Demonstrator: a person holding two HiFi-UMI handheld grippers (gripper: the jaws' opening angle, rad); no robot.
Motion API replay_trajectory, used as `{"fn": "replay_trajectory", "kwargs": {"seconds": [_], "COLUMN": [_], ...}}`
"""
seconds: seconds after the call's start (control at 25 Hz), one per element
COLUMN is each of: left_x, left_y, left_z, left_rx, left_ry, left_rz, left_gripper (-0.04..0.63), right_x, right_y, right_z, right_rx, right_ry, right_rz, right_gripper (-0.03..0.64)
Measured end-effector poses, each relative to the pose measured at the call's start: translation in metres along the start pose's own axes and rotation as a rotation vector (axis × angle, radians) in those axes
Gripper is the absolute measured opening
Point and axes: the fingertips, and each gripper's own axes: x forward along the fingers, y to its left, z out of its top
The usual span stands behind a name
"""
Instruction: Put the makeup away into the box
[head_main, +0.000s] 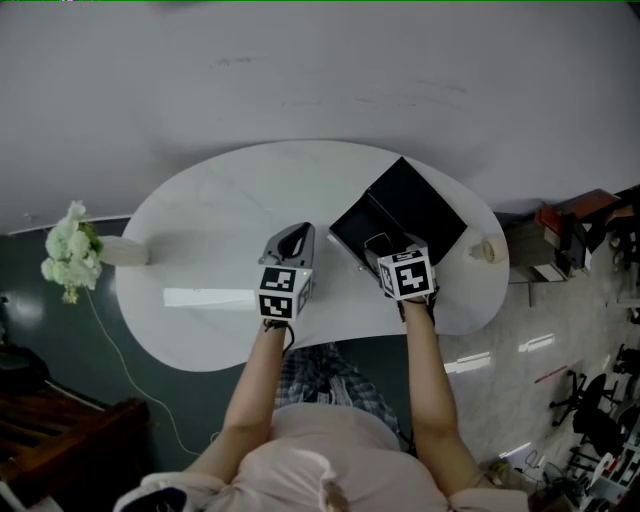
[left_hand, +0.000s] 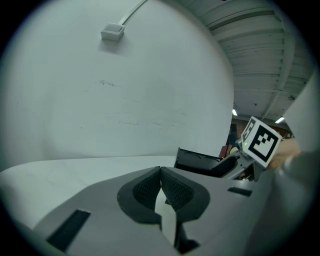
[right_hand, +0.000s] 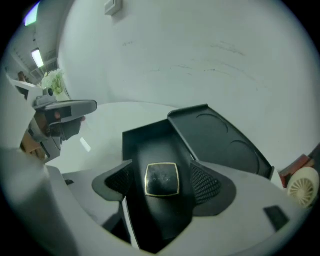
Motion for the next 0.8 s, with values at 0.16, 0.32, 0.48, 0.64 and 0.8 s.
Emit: {"fn": "replay_trajectory", "kwargs": {"seconds": [0.16,0.32,0.48,0.64,0.8], "left_x": [-0.010,-0.026,-0.046,-0.065,-0.081], "left_y": [0.004,0.007,0.006,0.008,0.008], "left_z": [0.018,0.048,0.077,0.100,0.113], "left_rx": [0.021,0.051,0.081,0.114,0.124], "left_ry": [-0.025,-0.076,-0.124,-0.163,-0.200], "left_rz": [0.009,0.022,0.037,0.057,0.074], "left_gripper": [0.026,0.026,0.026,0.026,0.026], "right_x": [-0.034,-0.076,-0.118,-0.158,-0.196], "right_y": [-0.006,-0.019,-0.033,-0.039,-0.046], "right_z": [0.024,0.048,0.068,0.089,0.098], "right_rx": [0.050,0.117,0.104,0.090,0.104], "right_ry": [-0.154,-0.359,-0.537,-0.701,-0.845], "right_rz": [0.005,0.026,-0.018,-0.066,-0.113], "right_gripper": [0.339,0.282,0.214,0.148,0.035]}}
